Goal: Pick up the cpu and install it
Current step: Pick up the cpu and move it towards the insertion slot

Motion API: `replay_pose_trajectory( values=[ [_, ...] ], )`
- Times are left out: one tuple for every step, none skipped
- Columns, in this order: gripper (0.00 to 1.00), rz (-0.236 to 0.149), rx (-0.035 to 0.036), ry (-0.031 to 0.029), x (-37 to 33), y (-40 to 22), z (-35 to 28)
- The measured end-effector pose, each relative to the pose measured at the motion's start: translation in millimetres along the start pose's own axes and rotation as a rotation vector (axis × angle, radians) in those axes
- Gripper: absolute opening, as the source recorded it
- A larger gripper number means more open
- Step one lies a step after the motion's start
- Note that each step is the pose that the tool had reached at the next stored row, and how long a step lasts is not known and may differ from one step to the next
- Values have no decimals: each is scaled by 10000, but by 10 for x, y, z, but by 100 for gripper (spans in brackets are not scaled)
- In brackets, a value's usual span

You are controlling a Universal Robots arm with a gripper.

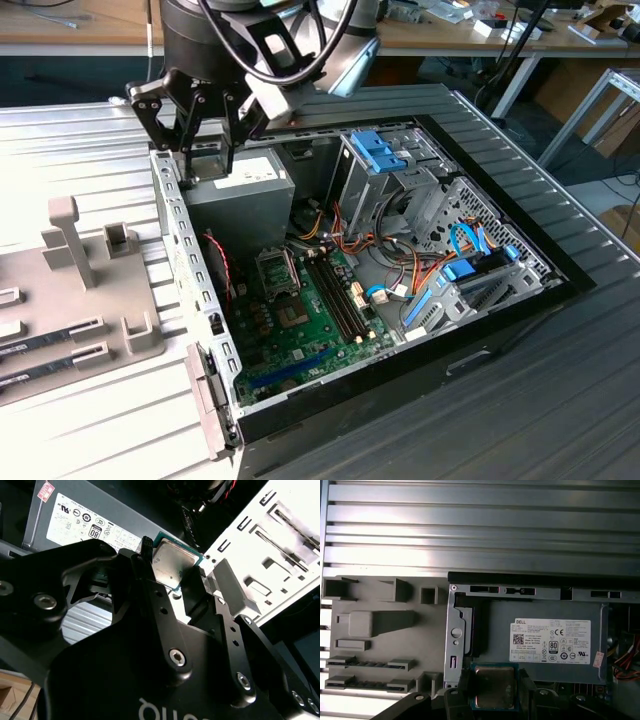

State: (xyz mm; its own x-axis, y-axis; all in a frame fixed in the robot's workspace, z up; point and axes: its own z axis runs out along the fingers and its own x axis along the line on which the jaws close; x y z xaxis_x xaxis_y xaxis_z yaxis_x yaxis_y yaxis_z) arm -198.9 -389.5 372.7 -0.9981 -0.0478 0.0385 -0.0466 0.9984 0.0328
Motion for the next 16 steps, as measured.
replay_pose_trajectory(
  values=[
    [47,0,0,0,-5,0,0],
    [47,0,0,0,-11,-1,0],
    [47,0,0,0,-16,-1,1],
    [47,0,1,0,-28,-1,1],
    [47,0,0,0,-35,-2,1],
    [47,0,0,0,-39,-2,1],
    [47,0,1,1,-44,-2,1],
    [47,0,0,0,-50,-2,1],
    [47,0,0,0,-55,-2,1],
    [47,0,0,0,-62,-3,1],
    [47,0,0,0,-67,-3,2],
    [47,0,0,0,-73,-3,2],
    [47,0,0,0,-77,-4,2],
    [47,0,0,0,-82,-4,3],
    [47,0,0,0,-85,-4,3],
    [47,1,0,0,-89,-4,4]
  ],
)
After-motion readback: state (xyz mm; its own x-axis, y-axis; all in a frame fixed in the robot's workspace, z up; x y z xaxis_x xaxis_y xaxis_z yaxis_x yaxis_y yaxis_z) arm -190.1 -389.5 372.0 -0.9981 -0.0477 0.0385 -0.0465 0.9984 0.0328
